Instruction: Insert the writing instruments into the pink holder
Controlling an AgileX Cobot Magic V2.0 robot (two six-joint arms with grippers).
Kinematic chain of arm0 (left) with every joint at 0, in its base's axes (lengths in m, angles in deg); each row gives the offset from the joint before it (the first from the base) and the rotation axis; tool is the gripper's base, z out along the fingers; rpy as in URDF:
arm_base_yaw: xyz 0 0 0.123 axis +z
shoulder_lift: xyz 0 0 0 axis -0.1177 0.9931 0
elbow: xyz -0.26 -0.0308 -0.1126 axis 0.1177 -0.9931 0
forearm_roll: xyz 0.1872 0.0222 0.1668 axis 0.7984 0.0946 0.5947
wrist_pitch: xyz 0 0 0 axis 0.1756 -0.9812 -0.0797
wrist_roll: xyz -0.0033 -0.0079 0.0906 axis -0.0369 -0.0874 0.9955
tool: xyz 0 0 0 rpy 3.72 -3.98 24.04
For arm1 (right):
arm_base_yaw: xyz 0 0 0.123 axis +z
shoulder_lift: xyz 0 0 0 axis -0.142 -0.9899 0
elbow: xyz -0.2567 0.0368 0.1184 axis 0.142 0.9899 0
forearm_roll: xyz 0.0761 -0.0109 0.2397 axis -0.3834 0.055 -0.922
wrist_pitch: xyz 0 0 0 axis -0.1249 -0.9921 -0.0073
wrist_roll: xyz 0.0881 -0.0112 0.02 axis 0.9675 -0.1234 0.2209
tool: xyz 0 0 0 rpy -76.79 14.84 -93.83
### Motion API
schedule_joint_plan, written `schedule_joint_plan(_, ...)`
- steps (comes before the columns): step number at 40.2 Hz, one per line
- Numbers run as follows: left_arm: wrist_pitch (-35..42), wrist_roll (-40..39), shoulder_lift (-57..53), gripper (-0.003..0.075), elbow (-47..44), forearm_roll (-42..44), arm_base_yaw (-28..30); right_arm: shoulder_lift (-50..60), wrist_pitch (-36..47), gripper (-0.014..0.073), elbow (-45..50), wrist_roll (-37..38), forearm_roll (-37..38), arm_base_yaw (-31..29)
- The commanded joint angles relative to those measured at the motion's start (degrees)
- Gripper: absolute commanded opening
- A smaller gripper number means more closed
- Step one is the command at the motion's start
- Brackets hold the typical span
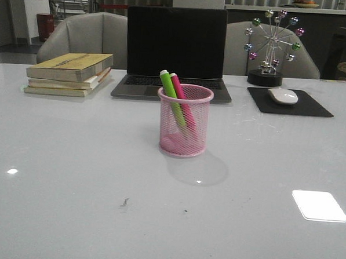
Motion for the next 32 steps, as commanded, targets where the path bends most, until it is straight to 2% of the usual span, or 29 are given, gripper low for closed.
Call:
schedule_joint_plan(1,4.2,0.0,0.0,0.0100,1.7,-0.5,0.0,0.8,4.7,0.0050,-0.4,0.1,-0.2,0.0)
schedule_joint_plan(19,4.4,-0.3,-0.3,0.0100,1.7,-1.4,0.2,0.8,4.7,0.0050,-0.4,0.1,-0.2,0.0)
schedule_joint_plan(26,3.5,-0.4,-4.1,0.0100,0.4,-1.1,4.2,0.8,4.7,0.0050,-0.4,0.1,-0.2,0.0)
schedule_joint_plan(32,4.4,-0.4,-10.3,0.0100,-4.7,0.1,6.9,0.8,4.7,0.0050,-0.4,0.1,-0.2,0.0)
